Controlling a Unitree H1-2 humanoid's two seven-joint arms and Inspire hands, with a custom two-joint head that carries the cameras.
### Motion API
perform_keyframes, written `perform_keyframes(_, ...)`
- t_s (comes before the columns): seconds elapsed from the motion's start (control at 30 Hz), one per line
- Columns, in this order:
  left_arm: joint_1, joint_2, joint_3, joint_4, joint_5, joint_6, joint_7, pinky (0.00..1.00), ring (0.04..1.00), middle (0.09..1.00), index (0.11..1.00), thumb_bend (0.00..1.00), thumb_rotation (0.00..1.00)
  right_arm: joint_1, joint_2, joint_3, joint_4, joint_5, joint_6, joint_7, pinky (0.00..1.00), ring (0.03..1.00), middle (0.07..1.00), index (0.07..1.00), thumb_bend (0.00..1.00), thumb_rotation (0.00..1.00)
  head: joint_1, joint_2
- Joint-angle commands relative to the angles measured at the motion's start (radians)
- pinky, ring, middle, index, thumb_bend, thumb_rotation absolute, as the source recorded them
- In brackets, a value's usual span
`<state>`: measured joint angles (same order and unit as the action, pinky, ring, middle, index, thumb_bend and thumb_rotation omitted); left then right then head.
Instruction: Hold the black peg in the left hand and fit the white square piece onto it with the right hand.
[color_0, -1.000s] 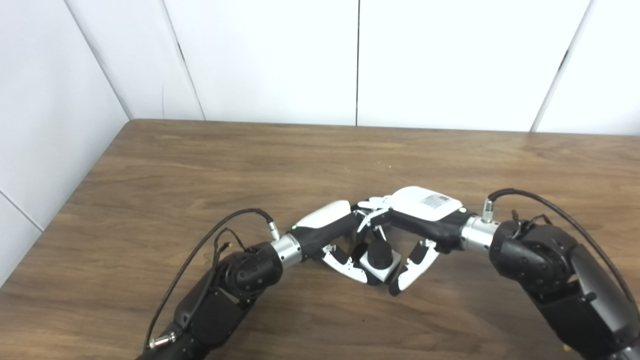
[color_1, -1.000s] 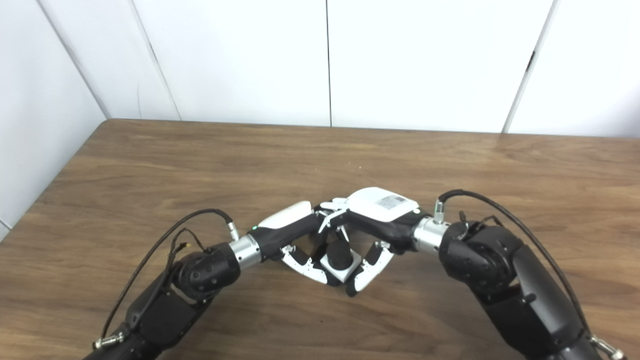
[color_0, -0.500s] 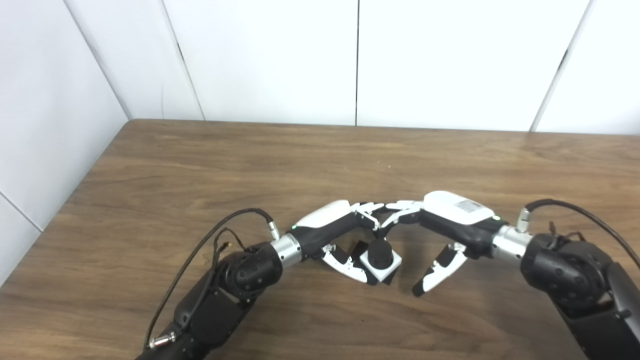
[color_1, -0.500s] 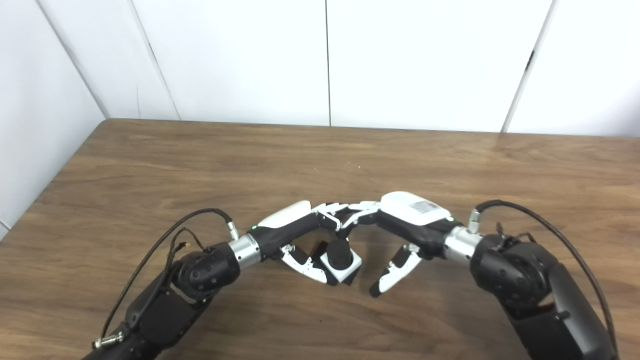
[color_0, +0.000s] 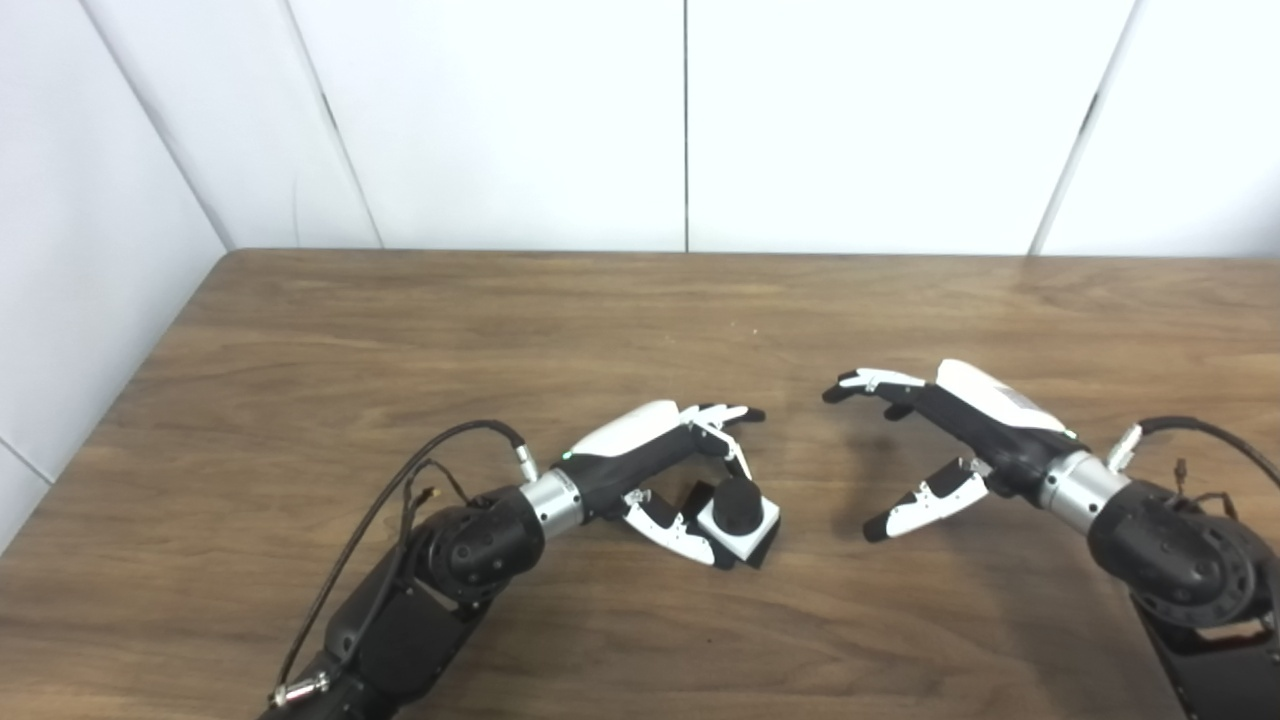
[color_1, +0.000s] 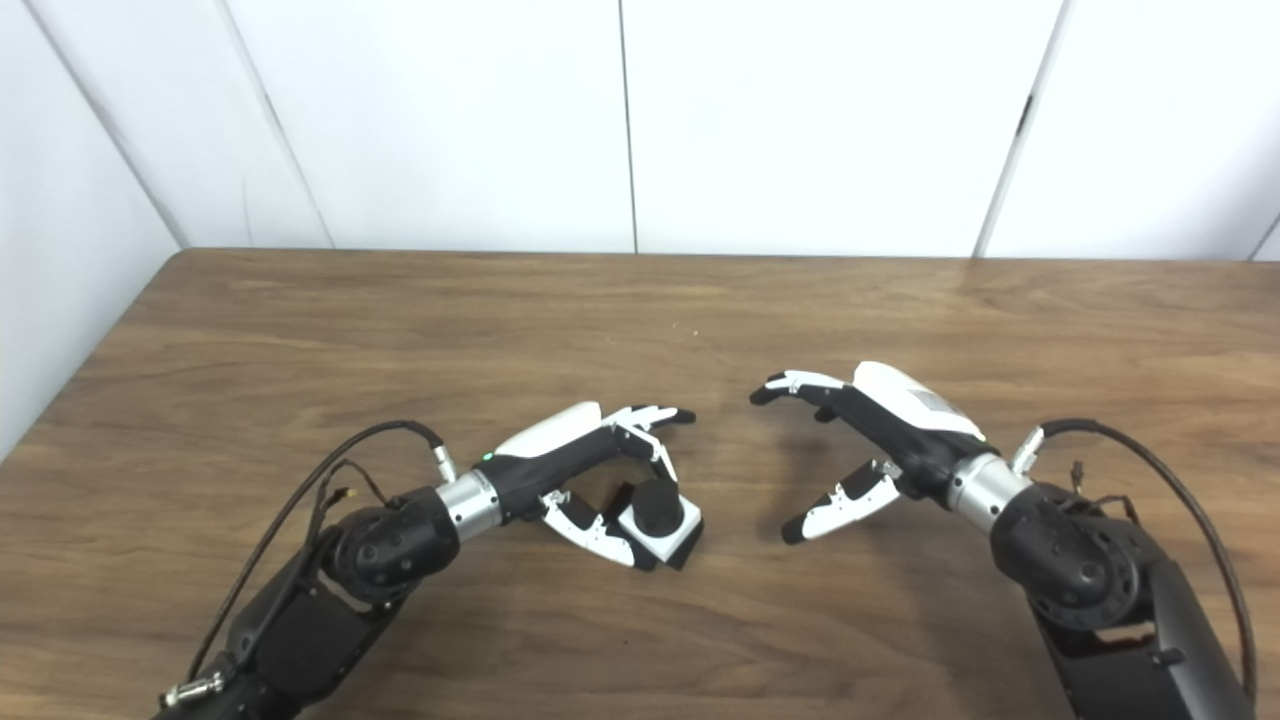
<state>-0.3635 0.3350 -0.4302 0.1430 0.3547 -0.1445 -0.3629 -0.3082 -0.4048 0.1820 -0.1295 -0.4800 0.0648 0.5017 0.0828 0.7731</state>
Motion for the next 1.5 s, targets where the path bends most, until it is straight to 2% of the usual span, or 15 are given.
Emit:
perform_keyframes(0.0,0.023,0.035,-0.012,0.022,0.024,0.017,-0.046,1.0,1.0,0.979,0.49,0.52,0.07,-0.017,0.004,-0.021,-0.014,0.026,-0.006,-0.048,0.73,0.869,0.892,0.817,0.83,0.17,-0.008,-0.001)
perform_keyframes(0.13,0.027,0.042,-0.012,0.016,0.012,0.02,-0.056,1.0,1.0,0.982,0.491,0.52,0.07,0.015,0.028,-0.028,0.009,0.027,-0.002,-0.094,0.7,0.852,0.884,0.814,0.82,0.13,-0.027,-0.001)
perform_keyframes(0.37,0.038,0.054,-0.008,0.003,0.0,0.022,-0.062,1.0,1.0,0.982,0.498,0.52,0.08,0.058,0.075,-0.023,0.034,0.019,-0.018,-0.187,0.69,0.83,0.876,0.809,0.78,0.14,-0.06,0.0)
perform_keyframes(0.4,0.04,0.057,-0.004,0.0,-0.006,0.02,-0.062,1.0,1.0,0.981,0.58,0.68,0.14,0.063,0.079,-0.018,0.036,0.017,-0.015,-0.194,0.7,0.828,0.874,0.807,0.78,0.15,-0.068,0.0)
perform_keyframes(0.47,0.047,0.061,0.005,-0.005,-0.022,0.018,-0.062,1.0,1.0,0.983,0.719,0.85,0.22,0.072,0.09,-0.009,0.039,0.011,-0.005,-0.208,0.72,0.838,0.88,0.813,0.77,0.14,-0.077,-0.001)
perform_keyframes(0.57,0.059,0.065,0.021,-0.019,-0.042,0.017,-0.059,0.98,1.0,0.979,0.797,0.89,0.22,0.084,0.11,-0.009,0.038,0.017,0.004,-0.238,0.73,0.85,0.882,0.812,0.76,0.11,-0.088,-0.001)
perform_keyframes(0.73,0.084,0.065,0.051,-0.032,-0.059,0.023,-0.041,0.92,1.0,0.986,0.868,0.9,0.23,0.102,0.142,-0.024,0.031,0.026,0.019,-0.291,0.76,0.86,0.879,0.81,0.71,0.16,-0.094,-0.001)
perform_keyframes(0.83,0.102,0.064,0.074,-0.026,-0.074,0.007,-0.024,0.91,1.0,0.987,0.889,0.89,0.24,0.115,0.155,-0.03,0.031,0.024,0.006,-0.324,0.77,0.853,0.867,0.803,0.7,0.18,-0.094,0.0)
perform_keyframes(1.13,0.18,0.063,0.167,-0.1,-0.124,0.002,0.012,0.95,1.0,0.988,0.955,0.9,0.25,0.143,0.168,-0.037,0.027,0.042,-0.027,-0.38,0.8,0.854,0.843,0.805,0.7,0.16,-0.101,-0.001)
perform_keyframes(1.23,0.209,0.044,0.212,-0.122,-0.147,-0.009,0.046,0.94,0.996,0.97,0.96,0.88,0.28,0.15,0.177,-0.046,0.024,0.049,-0.035,-0.401,0.75,0.82,0.827,0.798,0.7,0.16,-0.101,-0.003)
perform_keyframes(1.33,0.247,0.002,0.27,-0.14,-0.184,-0.049,0.104,0.91,0.97,0.948,0.938,0.81,0.26,0.161,0.215,-0.072,0.013,0.075,-0.033,-0.442,0.66,0.772,0.808,0.79,0.69,0.14,-0.099,-0.005)
perform_keyframes(1.47,0.275,-0.037,0.3,-0.173,-0.195,-0.051,0.128,0.96,0.995,0.977,0.939,0.8,0.23,0.171,0.261,-0.094,0.025,0.098,-0.091,-0.508,0.58,0.735,0.817,0.813,0.65,0.11,-0.1,-0.005)
